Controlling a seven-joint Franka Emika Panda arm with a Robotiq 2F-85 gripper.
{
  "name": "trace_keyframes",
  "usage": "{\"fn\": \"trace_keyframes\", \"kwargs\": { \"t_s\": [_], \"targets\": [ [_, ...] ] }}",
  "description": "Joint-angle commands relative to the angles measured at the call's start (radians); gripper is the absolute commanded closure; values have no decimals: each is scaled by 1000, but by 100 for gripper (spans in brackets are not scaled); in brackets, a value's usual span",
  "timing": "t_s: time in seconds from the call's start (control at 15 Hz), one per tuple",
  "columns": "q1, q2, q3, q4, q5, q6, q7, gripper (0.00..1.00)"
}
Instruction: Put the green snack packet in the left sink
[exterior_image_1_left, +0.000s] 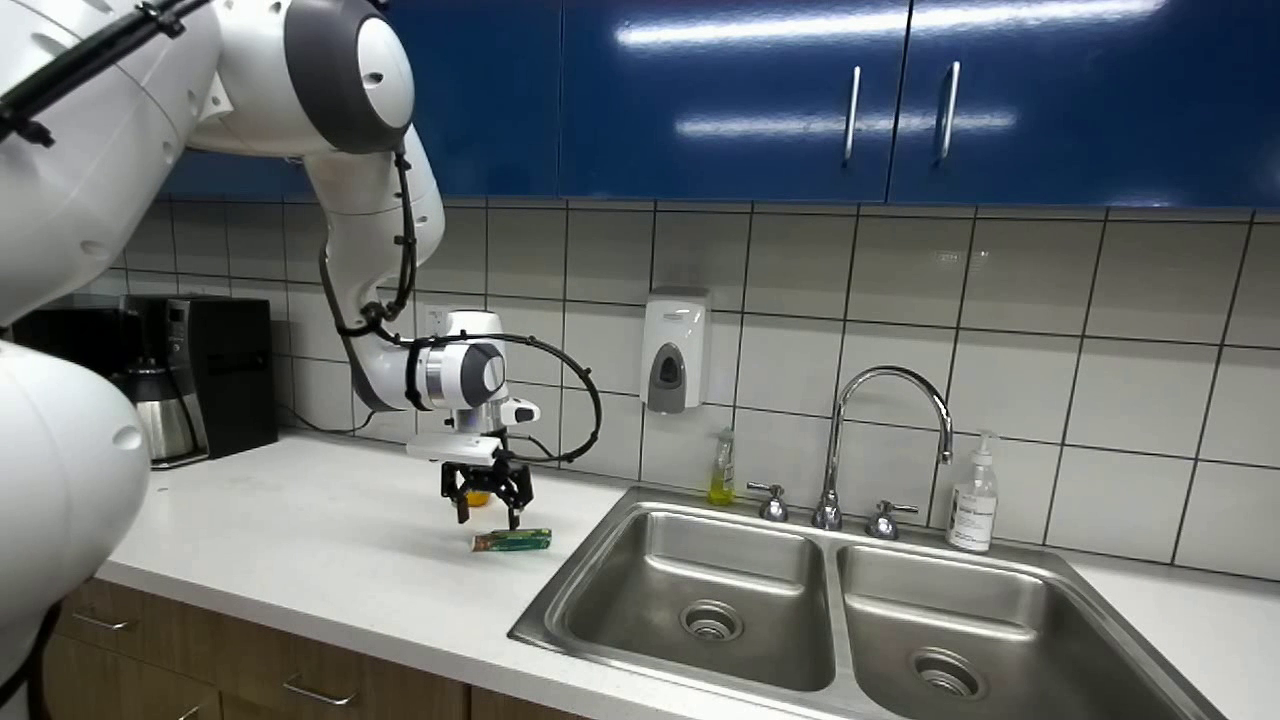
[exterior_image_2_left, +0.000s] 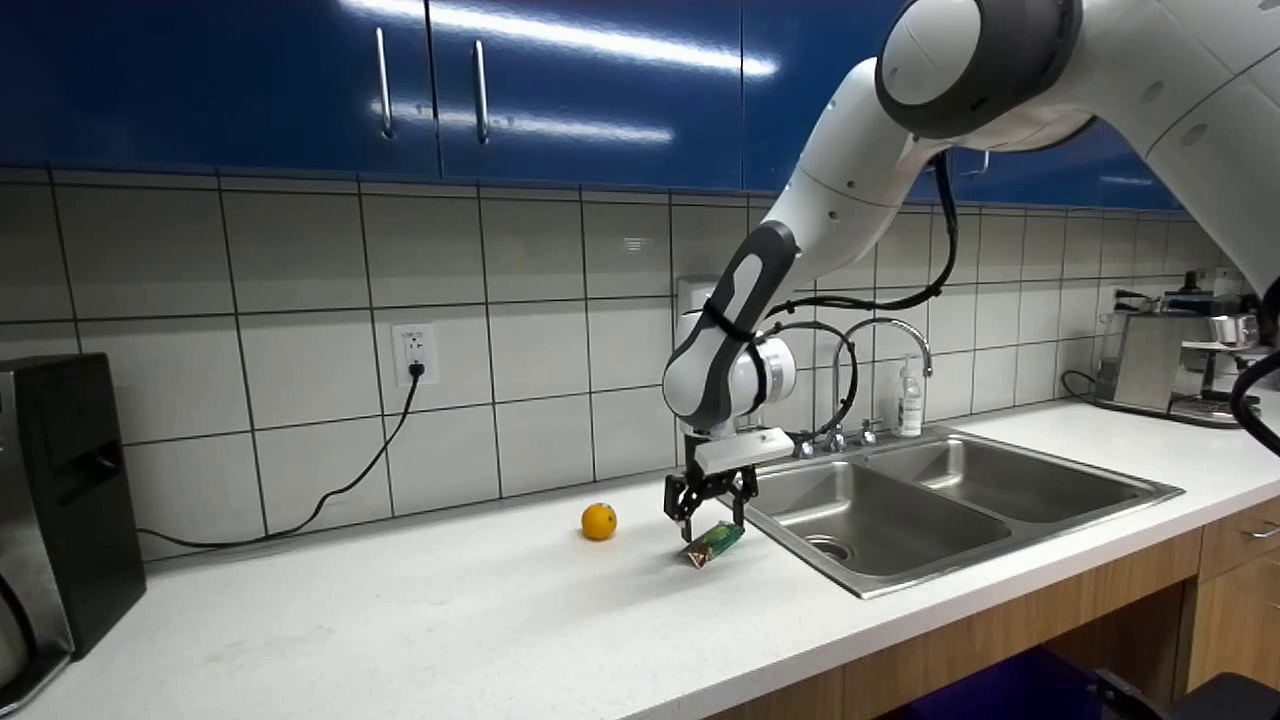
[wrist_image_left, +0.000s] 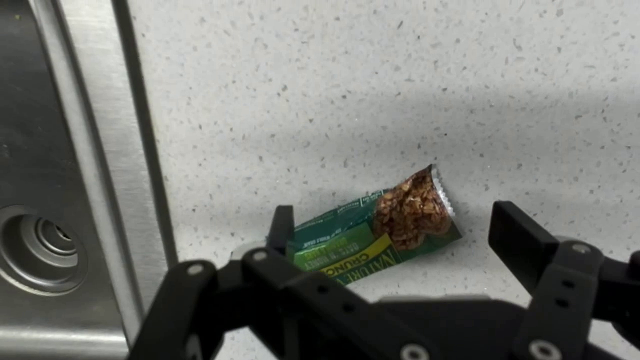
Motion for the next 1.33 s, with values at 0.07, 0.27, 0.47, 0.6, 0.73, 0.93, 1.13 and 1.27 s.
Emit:
{"fn": "trace_keyframes", "kwargs": {
  "t_s": [0.07,0.27,0.47,0.6,0.73,0.93,1.13,1.27],
  "targets": [
    [2,-5,-3,-8,-4,14,38,0],
    [16,-1,-13,3,1,-8,91,0],
    [38,3,-35,7,-10,3,169,0],
    [56,10,-55,18,-13,-4,229,0],
    [76,15,-75,27,-14,-6,288,0],
    [96,33,-90,53,-5,-39,352,0],
    [109,56,-100,81,5,-58,412,0],
    [112,72,-106,99,12,-65,452,0]
  ]
}}
